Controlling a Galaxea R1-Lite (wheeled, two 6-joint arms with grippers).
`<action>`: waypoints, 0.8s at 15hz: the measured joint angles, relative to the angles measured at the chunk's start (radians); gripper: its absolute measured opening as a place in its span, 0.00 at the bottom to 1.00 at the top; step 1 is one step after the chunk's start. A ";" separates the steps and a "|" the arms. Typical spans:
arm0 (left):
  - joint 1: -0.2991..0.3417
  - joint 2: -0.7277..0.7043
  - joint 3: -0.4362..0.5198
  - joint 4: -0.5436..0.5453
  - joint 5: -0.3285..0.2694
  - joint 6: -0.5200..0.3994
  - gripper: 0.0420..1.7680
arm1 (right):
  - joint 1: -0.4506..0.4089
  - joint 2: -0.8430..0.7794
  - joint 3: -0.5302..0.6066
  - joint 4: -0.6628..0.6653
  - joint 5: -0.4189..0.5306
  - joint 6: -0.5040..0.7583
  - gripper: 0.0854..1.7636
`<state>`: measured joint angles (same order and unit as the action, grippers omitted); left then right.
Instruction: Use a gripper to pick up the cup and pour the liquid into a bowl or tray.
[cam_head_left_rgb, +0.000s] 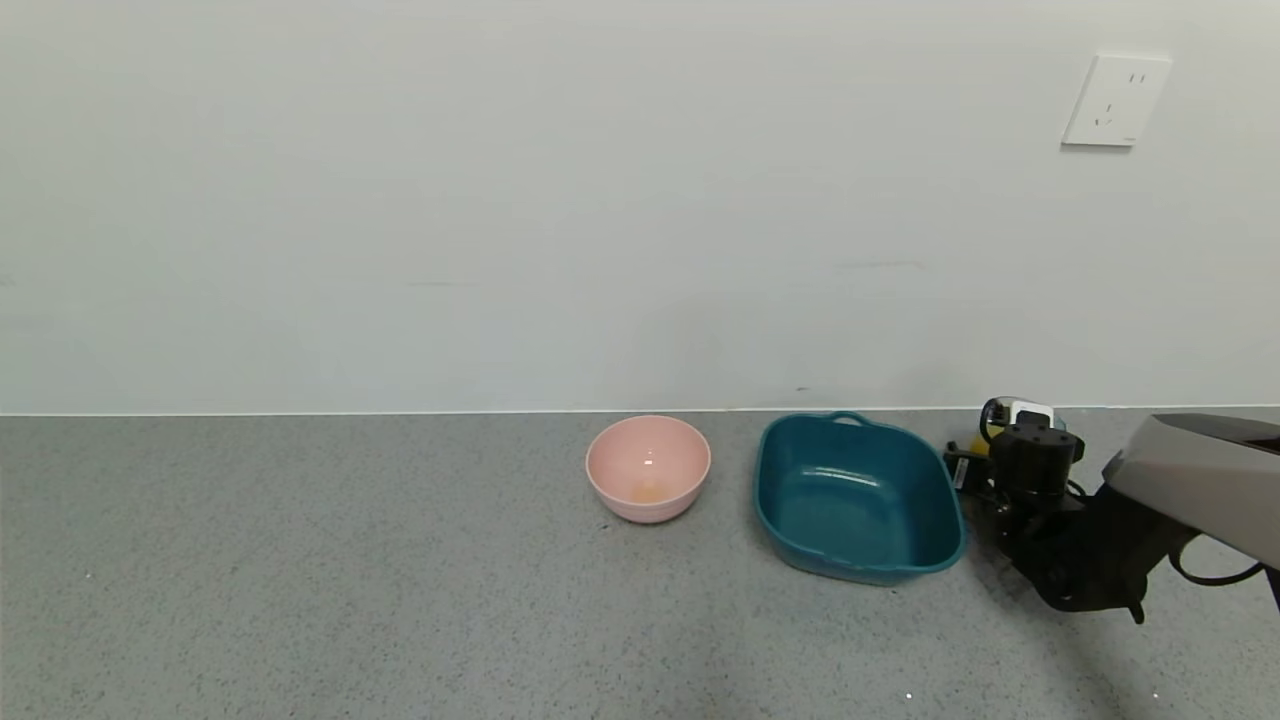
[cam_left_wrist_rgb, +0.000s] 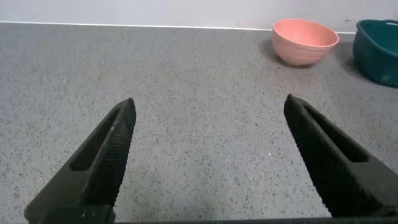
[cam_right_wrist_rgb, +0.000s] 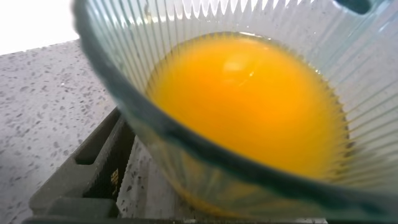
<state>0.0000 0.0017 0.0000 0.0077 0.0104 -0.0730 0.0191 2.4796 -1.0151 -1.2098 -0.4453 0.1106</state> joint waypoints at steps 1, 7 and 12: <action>0.000 0.000 0.000 0.000 0.000 0.000 0.97 | 0.000 0.005 -0.008 0.000 -0.010 0.000 0.97; 0.000 0.000 0.000 0.000 0.000 0.000 0.97 | -0.003 0.026 -0.031 0.003 -0.012 0.000 0.97; 0.000 0.000 0.000 0.000 0.000 0.000 0.97 | -0.004 0.027 -0.031 0.005 -0.011 0.001 0.77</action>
<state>0.0000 0.0017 0.0000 0.0072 0.0104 -0.0730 0.0149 2.5064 -1.0457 -1.2045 -0.4560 0.1115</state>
